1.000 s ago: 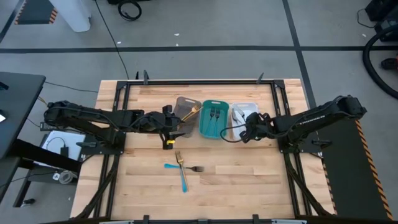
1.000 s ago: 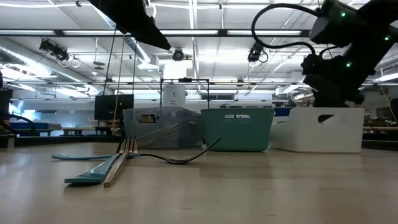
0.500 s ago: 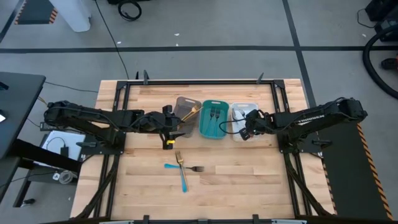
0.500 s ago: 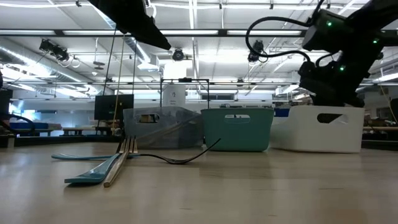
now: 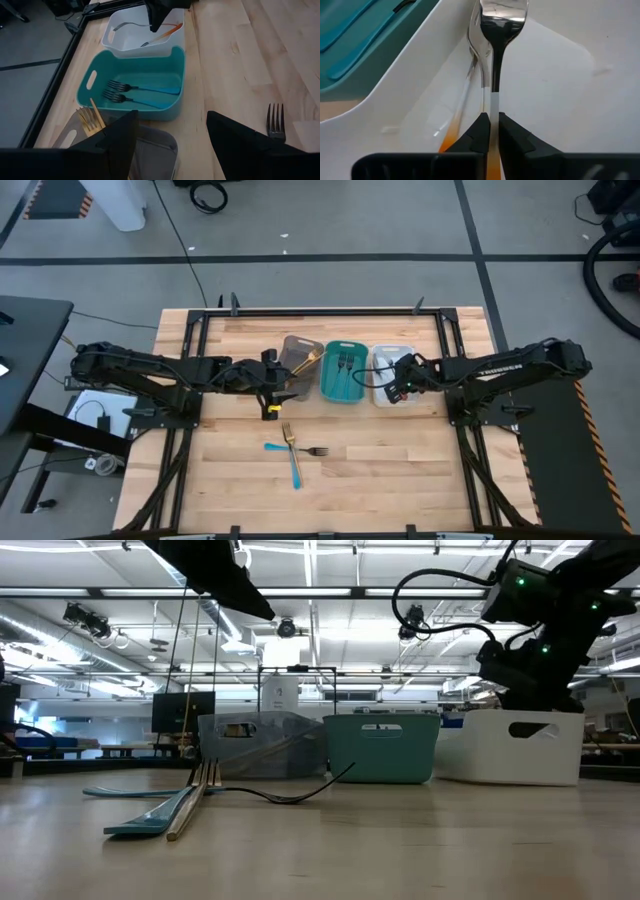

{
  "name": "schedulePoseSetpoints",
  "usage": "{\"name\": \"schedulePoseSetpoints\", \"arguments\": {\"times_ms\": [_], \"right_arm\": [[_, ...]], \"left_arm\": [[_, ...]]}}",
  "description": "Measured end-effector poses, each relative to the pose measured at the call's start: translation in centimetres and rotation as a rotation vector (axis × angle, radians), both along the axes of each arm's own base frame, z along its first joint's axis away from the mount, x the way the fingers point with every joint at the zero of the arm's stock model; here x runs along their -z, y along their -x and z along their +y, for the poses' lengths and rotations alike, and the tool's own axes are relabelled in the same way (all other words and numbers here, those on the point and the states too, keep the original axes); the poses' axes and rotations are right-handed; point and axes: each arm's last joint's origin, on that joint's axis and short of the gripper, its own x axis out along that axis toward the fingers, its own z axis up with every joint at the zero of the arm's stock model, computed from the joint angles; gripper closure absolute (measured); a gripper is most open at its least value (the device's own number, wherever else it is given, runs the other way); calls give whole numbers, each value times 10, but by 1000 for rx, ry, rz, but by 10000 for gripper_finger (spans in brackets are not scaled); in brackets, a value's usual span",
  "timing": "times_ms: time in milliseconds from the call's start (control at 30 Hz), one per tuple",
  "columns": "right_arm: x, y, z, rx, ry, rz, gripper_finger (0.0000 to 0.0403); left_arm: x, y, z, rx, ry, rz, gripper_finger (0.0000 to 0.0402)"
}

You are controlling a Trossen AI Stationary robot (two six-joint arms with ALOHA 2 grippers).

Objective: Sort silverware by color (type)
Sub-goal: Put the orange fork into the white bin, then put the gold fork into the black bin

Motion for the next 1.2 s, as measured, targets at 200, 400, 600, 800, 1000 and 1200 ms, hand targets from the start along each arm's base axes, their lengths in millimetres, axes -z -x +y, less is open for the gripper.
{"name": "schedulePoseSetpoints", "arguments": {"times_ms": [200,400,600,800,1000,1200], "right_arm": [[0,0,-1,-5,-18,-3,343],[0,0,-1,-6,-20,-2,329],[-3,-2,-1,-19,-20,1,328],[-15,-9,-2,-38,18,-29,328],[-19,-11,-3,-41,44,-33,328],[-19,-11,-4,-38,73,-32,328]], "left_arm": [[0,0,0,0,0,0,157],[0,0,0,0,0,0,157],[0,0,0,0,0,1,157],[3,2,-1,1,5,36,157],[11,9,-12,13,39,134,157],[17,16,-26,36,59,203,157]]}}
